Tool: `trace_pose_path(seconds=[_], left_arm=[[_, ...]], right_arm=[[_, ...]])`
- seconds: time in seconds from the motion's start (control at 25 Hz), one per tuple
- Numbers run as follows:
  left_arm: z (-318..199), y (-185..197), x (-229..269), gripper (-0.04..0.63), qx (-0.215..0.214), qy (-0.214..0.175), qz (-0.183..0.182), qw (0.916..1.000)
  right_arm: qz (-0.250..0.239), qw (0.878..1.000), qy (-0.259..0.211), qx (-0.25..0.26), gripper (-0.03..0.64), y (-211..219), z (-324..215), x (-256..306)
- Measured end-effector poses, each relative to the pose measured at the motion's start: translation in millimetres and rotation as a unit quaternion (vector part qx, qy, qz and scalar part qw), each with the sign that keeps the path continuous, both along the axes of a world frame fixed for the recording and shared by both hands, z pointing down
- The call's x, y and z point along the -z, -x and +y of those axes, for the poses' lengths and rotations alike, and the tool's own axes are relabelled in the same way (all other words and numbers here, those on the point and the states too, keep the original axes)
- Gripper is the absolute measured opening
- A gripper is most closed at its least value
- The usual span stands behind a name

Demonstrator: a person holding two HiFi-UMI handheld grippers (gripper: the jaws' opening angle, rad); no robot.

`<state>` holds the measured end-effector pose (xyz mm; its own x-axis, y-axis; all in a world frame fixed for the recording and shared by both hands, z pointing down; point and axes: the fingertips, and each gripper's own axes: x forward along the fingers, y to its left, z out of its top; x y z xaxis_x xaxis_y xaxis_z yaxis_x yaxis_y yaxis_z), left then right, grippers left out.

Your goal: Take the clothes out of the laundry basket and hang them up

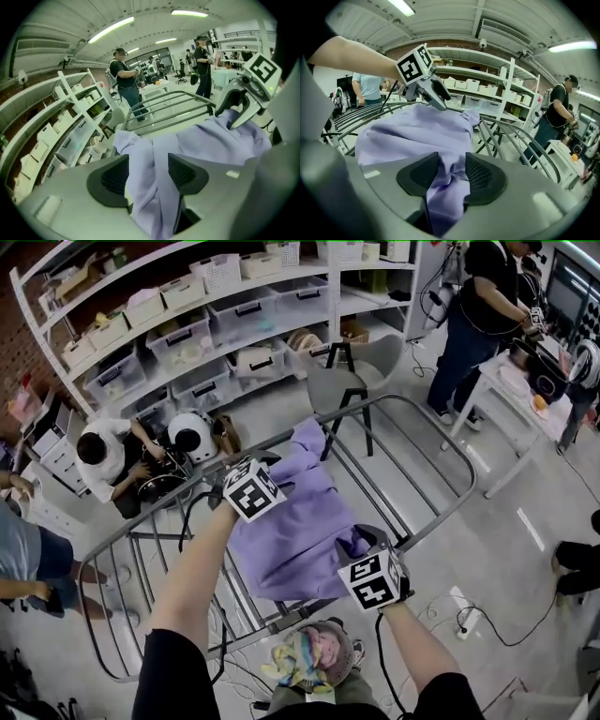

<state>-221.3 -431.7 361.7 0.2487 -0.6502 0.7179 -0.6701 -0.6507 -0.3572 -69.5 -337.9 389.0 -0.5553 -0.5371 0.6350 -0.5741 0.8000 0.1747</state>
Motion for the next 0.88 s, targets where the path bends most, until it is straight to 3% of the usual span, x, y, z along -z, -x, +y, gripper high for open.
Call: trace_pose_path(seconds=[0.16,0.28,0.4,0.44,0.52,0.6,0.88], left_arm=[[-25,-1,-14,0.239,0.031,0.022,0.034,0.9987],[-38,-1,-29,0.239,0.041,0.036,0.033,0.9980],[-42,-4,-51,0.238,0.041,0.064,0.021,0.9969],[-41,-6,-60,0.224,0.040,0.076,0.020,0.9961],[-44,-8,-74,0.084,0.041,0.086,0.027,0.9950],[-47,-5,-78,0.032,0.057,0.082,0.028,0.9946],[-64,41,-58,0.025,0.158,0.017,-0.034,0.9866]], right_arm=[[0.008,1.000,0.005,0.021,0.146,3,0,-2],[0.006,1.000,-0.004,0.031,0.044,2,2,-1],[-0.005,0.999,-0.006,0.036,0.020,-1,4,-3],[-0.010,0.999,-0.005,0.036,0.018,-3,5,-2],[-0.016,0.999,-0.004,0.035,0.015,-8,6,-1],[-0.013,0.999,-0.002,0.035,0.014,-17,9,0],[-0.007,0.999,0.022,0.028,0.012,-46,36,-4]])
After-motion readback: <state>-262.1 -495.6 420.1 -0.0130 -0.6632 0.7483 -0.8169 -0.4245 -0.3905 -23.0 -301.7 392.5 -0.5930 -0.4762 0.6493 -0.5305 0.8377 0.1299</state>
